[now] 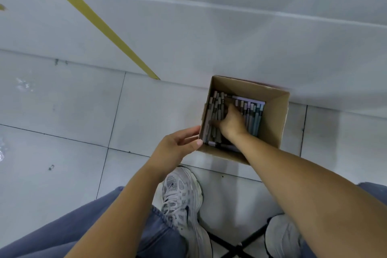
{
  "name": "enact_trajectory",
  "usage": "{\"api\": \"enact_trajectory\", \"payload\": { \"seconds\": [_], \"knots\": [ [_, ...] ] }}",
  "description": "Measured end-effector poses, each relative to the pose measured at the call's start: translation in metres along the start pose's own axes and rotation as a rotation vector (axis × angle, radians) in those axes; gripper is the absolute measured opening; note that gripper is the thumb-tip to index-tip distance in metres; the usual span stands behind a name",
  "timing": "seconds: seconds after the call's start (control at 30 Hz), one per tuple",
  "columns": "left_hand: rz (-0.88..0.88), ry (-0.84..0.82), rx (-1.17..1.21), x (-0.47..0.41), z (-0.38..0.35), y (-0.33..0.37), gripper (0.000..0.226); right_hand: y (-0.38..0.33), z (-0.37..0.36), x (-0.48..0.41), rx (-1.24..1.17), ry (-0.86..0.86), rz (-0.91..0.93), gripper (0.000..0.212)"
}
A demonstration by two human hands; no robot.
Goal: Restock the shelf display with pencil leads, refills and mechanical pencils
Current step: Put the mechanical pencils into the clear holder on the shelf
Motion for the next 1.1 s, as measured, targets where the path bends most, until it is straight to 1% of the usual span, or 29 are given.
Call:
{"api": "enact_trajectory", "payload": {
  "seconds": [0.1,0.17,0.33,0.5,0.63,0.7,0.8,0.87,0.93,0.97,1.0,1.03,1.1],
  "knots": [
    [-0.002,-0.004,-0.001,0.000,0.000,0.000,0.040,-0.003,0.000,-0.003,-0.057,-0.017,-0.025,0.073],
    [0.000,0.002,-0.003,0.000,0.001,-0.001,0.039,-0.004,0.001,-0.006,-0.095,-0.036,-0.054,0.068],
    [0.004,0.004,-0.006,0.000,0.001,-0.002,0.040,-0.003,-0.002,-0.008,-0.230,-0.093,-0.116,0.045],
    [-0.003,0.012,-0.019,0.000,0.002,-0.002,0.038,-0.004,-0.003,-0.007,-0.382,-0.133,-0.156,0.027],
    [-0.020,0.010,-0.045,0.000,0.001,0.000,0.038,-0.007,0.001,-0.001,-0.445,-0.203,-0.196,0.033],
    [-0.035,0.018,-0.056,0.001,-0.001,0.004,0.037,-0.009,0.006,0.004,-0.469,-0.229,-0.211,0.029],
    [-0.046,0.049,-0.106,0.003,-0.006,0.010,0.034,-0.011,0.015,0.018,-0.664,-0.265,-0.222,0.027],
    [-0.026,0.119,-0.192,0.003,-0.010,0.014,0.036,-0.015,0.023,0.032,-0.759,-0.288,-0.160,0.029],
    [0.003,0.238,-0.333,0.005,-0.015,0.020,0.046,-0.025,0.034,0.051,-0.773,-0.301,-0.050,0.030],
    [-0.018,0.282,-0.398,0.008,-0.019,0.026,0.050,-0.033,0.042,0.063,-0.775,-0.309,0.005,0.028],
    [-0.074,0.293,-0.442,0.011,-0.024,0.035,0.051,-0.041,0.050,0.077,-0.778,-0.324,0.059,0.023],
    [-0.149,0.266,-0.462,0.016,-0.029,0.046,0.049,-0.051,0.059,0.091,-0.783,-0.342,0.119,0.019],
    [-0.245,0.104,-0.405,0.028,-0.039,0.075,0.044,-0.074,0.077,0.120,-0.807,-0.373,0.252,0.013]
  ]
}}
Point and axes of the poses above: each hand's wrist, its own x-axis away from the middle knuckle, its own z-axis out of the back of the hand, y = z × x, the point moved 1 cm from there along -x, towards the middle knuckle, and after that the axes turned 10 degrees about -y, right-handed, at the moved point
